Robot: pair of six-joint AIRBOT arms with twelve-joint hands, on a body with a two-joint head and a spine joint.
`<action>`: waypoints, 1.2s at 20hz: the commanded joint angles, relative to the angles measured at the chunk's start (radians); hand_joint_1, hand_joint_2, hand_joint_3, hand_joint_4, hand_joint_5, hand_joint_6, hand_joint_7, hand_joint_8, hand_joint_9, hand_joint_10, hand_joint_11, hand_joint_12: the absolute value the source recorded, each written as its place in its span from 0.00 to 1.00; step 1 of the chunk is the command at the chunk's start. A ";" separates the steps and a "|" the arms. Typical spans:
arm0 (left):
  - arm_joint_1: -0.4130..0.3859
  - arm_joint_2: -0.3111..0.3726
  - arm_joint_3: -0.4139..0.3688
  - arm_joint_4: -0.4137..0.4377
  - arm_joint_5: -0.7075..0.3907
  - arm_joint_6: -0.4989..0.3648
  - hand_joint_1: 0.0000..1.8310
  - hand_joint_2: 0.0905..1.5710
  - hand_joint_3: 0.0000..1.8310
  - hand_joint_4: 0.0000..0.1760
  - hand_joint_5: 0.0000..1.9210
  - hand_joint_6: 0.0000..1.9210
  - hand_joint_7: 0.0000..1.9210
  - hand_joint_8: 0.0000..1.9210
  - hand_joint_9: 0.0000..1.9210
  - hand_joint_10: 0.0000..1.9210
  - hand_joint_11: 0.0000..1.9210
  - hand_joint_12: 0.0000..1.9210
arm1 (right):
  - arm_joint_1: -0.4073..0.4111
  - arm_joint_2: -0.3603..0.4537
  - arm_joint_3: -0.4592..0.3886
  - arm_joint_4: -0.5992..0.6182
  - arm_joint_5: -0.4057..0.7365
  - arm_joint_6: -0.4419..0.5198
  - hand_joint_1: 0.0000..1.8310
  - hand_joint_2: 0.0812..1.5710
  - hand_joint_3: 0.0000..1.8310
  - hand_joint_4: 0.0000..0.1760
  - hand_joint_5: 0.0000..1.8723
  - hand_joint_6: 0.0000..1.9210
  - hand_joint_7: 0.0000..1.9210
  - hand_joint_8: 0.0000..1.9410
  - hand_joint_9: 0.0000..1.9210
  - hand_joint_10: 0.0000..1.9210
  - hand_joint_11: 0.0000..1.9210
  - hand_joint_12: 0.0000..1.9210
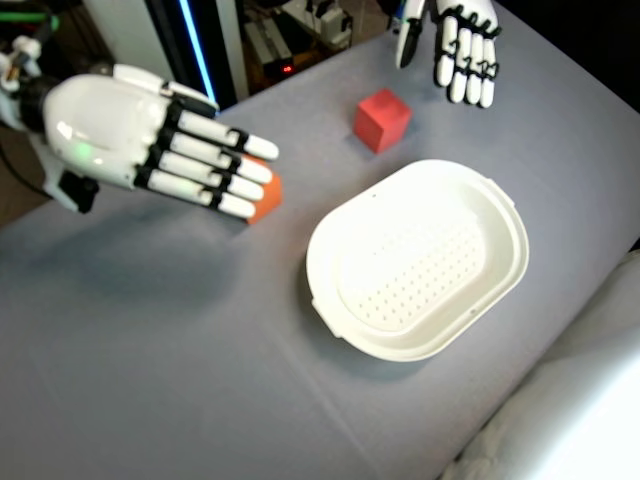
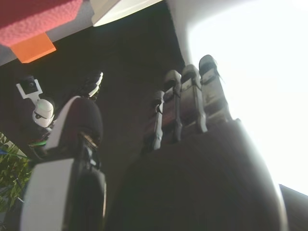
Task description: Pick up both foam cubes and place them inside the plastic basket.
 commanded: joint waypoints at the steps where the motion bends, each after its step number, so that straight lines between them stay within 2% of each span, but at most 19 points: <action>1: -0.012 0.000 0.003 -0.004 -0.119 -0.005 0.23 0.72 0.01 0.21 0.00 0.00 0.00 0.00 0.00 0.00 0.00 0.00 | 0.011 -0.003 0.004 0.005 0.115 0.004 0.29 0.67 0.01 0.00 0.00 0.00 0.00 0.00 0.00 0.00 0.00 0.00; 3: -0.012 -0.004 0.006 -0.004 -0.119 -0.015 0.23 0.72 0.01 0.26 0.00 0.00 0.00 0.00 0.00 0.00 0.00 0.00 | 0.011 -0.005 0.004 0.005 0.114 0.005 0.30 0.68 0.01 0.00 0.00 0.00 0.00 0.00 0.00 0.00 0.00 0.00; 5: -0.011 -0.010 0.007 0.008 -0.112 -0.028 0.25 0.72 0.01 0.28 0.00 0.00 0.00 0.00 0.00 0.00 0.00 0.00 | 0.011 -0.008 0.005 0.002 0.114 0.005 0.31 0.68 0.01 0.00 0.00 0.00 0.00 0.00 0.00 0.00 0.00 0.00; 8: -0.014 -0.029 0.014 0.056 -0.052 -0.058 0.26 0.67 0.00 0.30 0.00 0.00 0.00 0.00 0.00 0.00 0.00 0.00 | 0.015 -0.024 0.013 -0.007 0.081 0.006 0.30 0.69 0.01 0.00 0.00 0.00 0.00 0.00 0.00 0.00 0.00 0.00; 10: -0.022 -0.055 0.028 0.079 -0.004 -0.077 0.29 0.65 0.00 0.17 0.00 0.00 0.00 0.00 0.00 0.00 0.00 0.00 | 0.044 -0.055 0.035 -0.013 0.017 0.006 0.28 0.68 0.00 0.00 0.00 0.00 0.00 0.00 0.00 0.00 0.00 0.00; 11: -0.023 -0.061 0.031 0.081 0.010 -0.078 0.32 0.64 0.00 0.01 0.01 0.00 0.00 0.00 0.00 0.00 0.01 0.00 | 0.058 -0.071 0.047 -0.016 -0.017 0.008 0.31 0.68 0.00 0.00 0.00 0.00 0.00 0.00 0.00 0.00 0.00 0.00; 13: -0.027 -0.078 0.043 0.089 0.051 -0.085 0.34 0.62 0.00 0.02 0.03 0.01 0.00 0.00 0.01 0.01 0.03 0.02 | 0.091 -0.111 0.081 -0.024 -0.086 0.019 0.32 0.67 0.00 0.00 0.00 0.00 0.00 0.00 0.00 0.00 0.00 0.00; 14: -0.033 -0.095 0.059 0.101 0.087 -0.100 0.36 0.59 0.01 0.00 0.05 0.01 0.02 0.01 0.03 0.01 0.01 0.14 | 0.107 -0.137 0.104 -0.027 -0.127 0.029 0.32 0.66 0.00 0.00 0.00 0.00 0.00 0.00 0.00 0.00 0.00 0.00; 15: -0.037 -0.104 0.067 0.107 0.106 -0.105 0.36 0.60 0.01 0.00 0.04 0.01 0.02 0.00 0.03 0.01 0.00 0.18 | 0.116 -0.150 0.114 -0.027 -0.147 0.029 0.33 0.66 0.00 0.00 0.00 0.00 0.00 0.00 0.01 0.00 0.00 0.00; 16: -0.042 -0.113 0.076 0.114 0.127 -0.109 0.36 0.60 0.01 0.00 0.05 0.01 0.04 0.00 0.06 0.02 0.00 0.30 | 0.124 -0.162 0.126 -0.027 -0.167 0.030 0.34 0.67 0.00 0.00 0.00 0.00 0.00 0.00 0.02 0.01 0.01 0.00; 17: -0.047 -0.125 0.086 0.117 0.147 -0.112 0.39 0.62 0.01 0.00 0.07 0.01 0.08 0.01 0.10 0.03 0.00 0.47 | 0.134 -0.177 0.137 -0.027 -0.191 0.030 0.35 0.68 0.00 0.00 0.00 0.00 0.02 0.01 0.03 0.01 0.02 0.01; 18: -0.051 -0.133 0.092 0.119 0.156 -0.114 0.43 0.65 0.01 0.00 0.10 0.01 0.15 0.02 0.16 0.05 0.00 0.65 | 0.138 -0.184 0.143 -0.027 -0.201 0.030 0.36 0.71 0.00 0.00 0.02 0.00 0.09 0.00 0.08 0.01 0.00 0.19; 19: -0.056 -0.138 0.096 0.122 0.163 -0.116 0.47 0.67 0.01 0.00 0.14 0.02 0.21 0.03 0.22 0.08 0.00 0.75 | 0.142 -0.188 0.146 -0.028 -0.207 0.030 0.39 0.72 0.00 0.00 0.07 0.01 0.15 0.01 0.12 0.02 0.00 0.30; 20: -0.064 -0.144 0.100 0.127 0.171 -0.116 0.55 0.71 0.01 0.00 0.26 0.05 0.35 0.13 0.29 0.34 0.09 0.82 | 0.147 -0.191 0.149 -0.029 -0.212 0.031 0.46 0.76 0.00 0.00 0.25 0.09 0.30 0.06 0.25 0.10 0.00 0.62; 21: -0.069 -0.145 0.101 0.131 0.172 -0.116 0.65 0.74 0.01 0.00 0.35 0.50 0.45 0.59 0.41 0.62 0.32 0.90 | 0.150 -0.191 0.150 -0.032 -0.213 0.031 0.61 0.75 0.00 0.00 0.39 0.53 0.42 0.53 0.36 0.43 0.14 0.80; 22: -0.074 -0.144 0.101 0.133 0.164 -0.116 0.67 0.76 0.00 0.00 0.37 0.58 0.46 0.71 0.47 0.70 0.43 0.90 | 0.158 -0.191 0.150 -0.037 -0.212 0.031 0.63 0.77 0.00 0.00 0.39 0.64 0.43 0.68 0.35 0.61 0.22 0.86; 23: -0.076 -0.143 0.102 0.133 0.155 -0.115 0.66 0.76 0.00 0.00 0.38 0.62 0.44 0.74 0.46 0.73 0.44 0.90 | 0.162 -0.190 0.151 -0.042 -0.210 0.031 0.71 0.78 0.00 0.00 0.36 0.67 0.41 0.73 0.33 0.80 0.25 0.89; 24: -0.083 -0.138 0.102 0.133 0.142 -0.113 0.72 0.76 0.00 0.00 0.37 0.61 0.41 0.70 0.44 0.79 0.40 0.90 | 0.168 -0.184 0.149 -0.048 -0.199 0.031 0.72 0.79 0.00 0.00 0.35 0.65 0.40 0.75 0.34 0.85 0.25 0.92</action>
